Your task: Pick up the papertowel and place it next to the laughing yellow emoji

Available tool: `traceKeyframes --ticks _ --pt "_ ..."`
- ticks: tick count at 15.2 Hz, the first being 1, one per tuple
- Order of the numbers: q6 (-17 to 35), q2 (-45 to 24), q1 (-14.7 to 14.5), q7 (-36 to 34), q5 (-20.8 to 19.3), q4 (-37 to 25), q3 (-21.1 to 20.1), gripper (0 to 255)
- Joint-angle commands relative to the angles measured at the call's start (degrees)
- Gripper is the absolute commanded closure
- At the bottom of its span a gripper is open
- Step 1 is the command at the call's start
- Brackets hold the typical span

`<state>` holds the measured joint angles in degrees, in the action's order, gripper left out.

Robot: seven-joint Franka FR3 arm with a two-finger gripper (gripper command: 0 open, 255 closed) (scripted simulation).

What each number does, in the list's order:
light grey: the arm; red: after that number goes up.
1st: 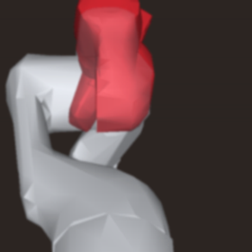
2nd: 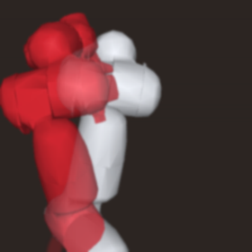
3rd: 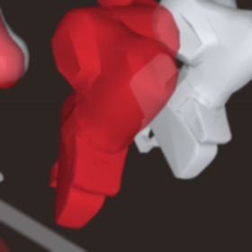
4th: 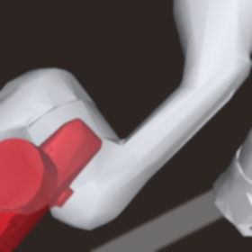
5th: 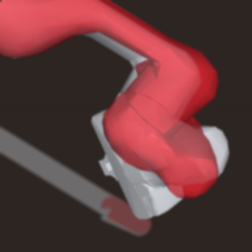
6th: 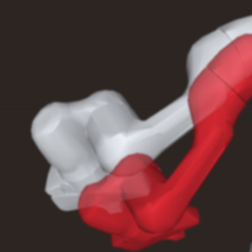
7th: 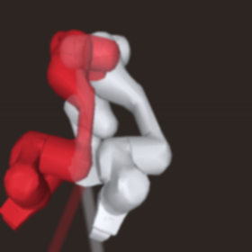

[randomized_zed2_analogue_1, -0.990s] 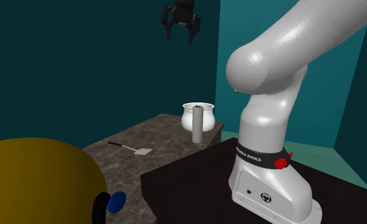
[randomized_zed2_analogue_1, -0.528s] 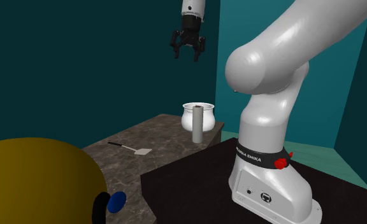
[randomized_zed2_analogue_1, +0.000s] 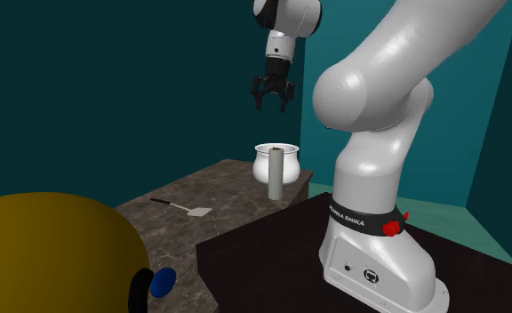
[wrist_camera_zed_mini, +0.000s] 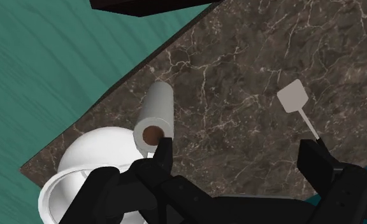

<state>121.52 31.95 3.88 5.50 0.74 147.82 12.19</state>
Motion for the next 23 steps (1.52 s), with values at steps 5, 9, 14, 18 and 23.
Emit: traceKeyframes --ticks 5,9,14,18,23 --pt "11.65 -10.88 -0.03 6.93 1.55 1.05 5.48 0" --pt "18.32 -19.35 -0.9 13.28 5.28 -0.08 9.38 0" --pt "23.05 -25.91 -1.92 18.59 10.18 -1.05 11.31 0" --pt "26.17 -29.18 -2.77 20.93 13.49 -0.74 11.33 0" --pt "27.35 -30.53 -3.04 22.0 15.0 -0.71 11.23 0"
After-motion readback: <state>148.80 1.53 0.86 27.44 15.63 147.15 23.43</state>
